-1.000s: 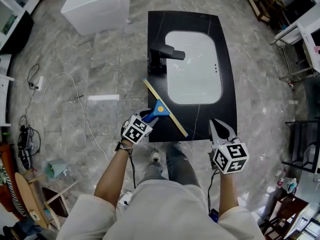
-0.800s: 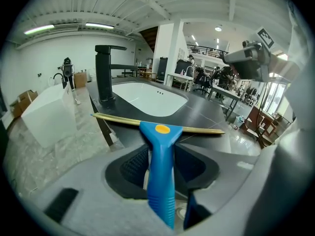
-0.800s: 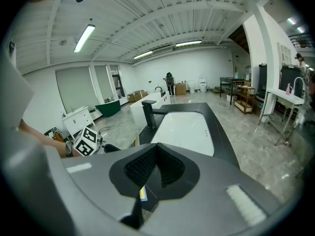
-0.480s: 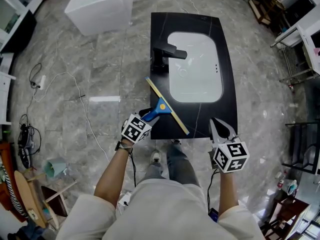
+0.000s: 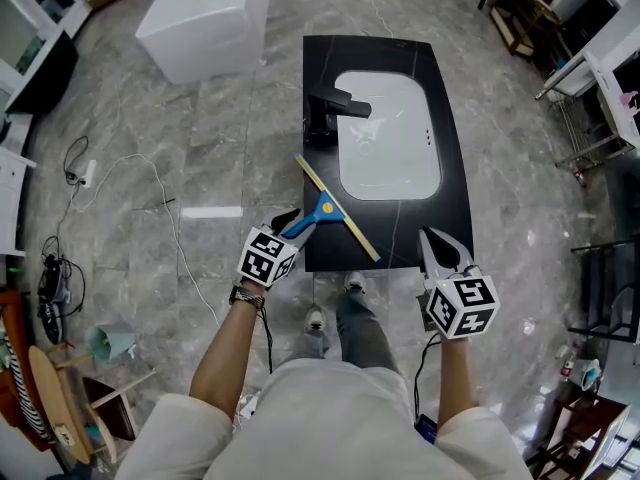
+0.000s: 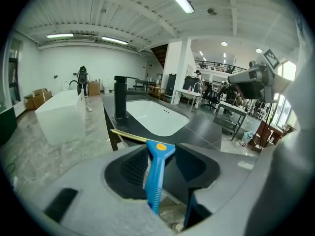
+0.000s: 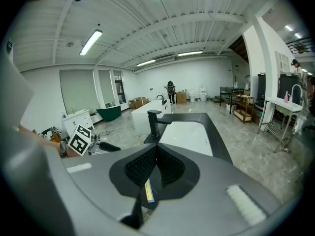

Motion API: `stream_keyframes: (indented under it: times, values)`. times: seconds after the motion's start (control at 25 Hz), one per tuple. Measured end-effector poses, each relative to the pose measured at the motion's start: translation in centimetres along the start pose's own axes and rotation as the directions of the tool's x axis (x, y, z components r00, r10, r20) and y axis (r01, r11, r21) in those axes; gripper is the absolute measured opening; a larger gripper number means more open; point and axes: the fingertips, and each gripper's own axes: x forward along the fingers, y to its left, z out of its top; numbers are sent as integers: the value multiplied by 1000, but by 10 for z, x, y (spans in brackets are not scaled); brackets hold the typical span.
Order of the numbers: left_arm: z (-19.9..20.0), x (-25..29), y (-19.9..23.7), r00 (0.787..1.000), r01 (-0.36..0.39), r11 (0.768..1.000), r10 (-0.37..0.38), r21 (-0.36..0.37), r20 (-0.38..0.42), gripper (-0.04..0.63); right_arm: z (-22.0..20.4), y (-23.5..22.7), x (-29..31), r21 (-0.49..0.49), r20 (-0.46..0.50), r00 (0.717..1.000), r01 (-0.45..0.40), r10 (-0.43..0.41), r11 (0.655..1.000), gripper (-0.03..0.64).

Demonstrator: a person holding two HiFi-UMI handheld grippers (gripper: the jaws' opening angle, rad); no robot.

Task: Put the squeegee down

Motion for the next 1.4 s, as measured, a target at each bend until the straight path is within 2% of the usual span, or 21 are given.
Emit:
stream_keyframes:
  times: [0.32,0.56,0.84,1.24,1.4]
  values:
    - [48,-56,-9,989,-46,999,44,7,143,132,22,26,-25,-46,67,998,8,-5,999,6]
    - [86,-104,-34,966,-15,999,6,31,259,109,40,53,-46,-82,129,992,20,-9,996,6]
    - [116,-151,-65,945,5,993,-44,119,324,76,61,83,-72,-125,182,983,19,4,992,6]
    - [150,-204,-90,918,-58,976,-30,209,396,34,98,117,-107,-196,270,962,4,50,981,6]
    - [163,-223,-95,899,-84,970,-25,227,438,16,110,128,-114,-225,295,953,-2,70,974,6]
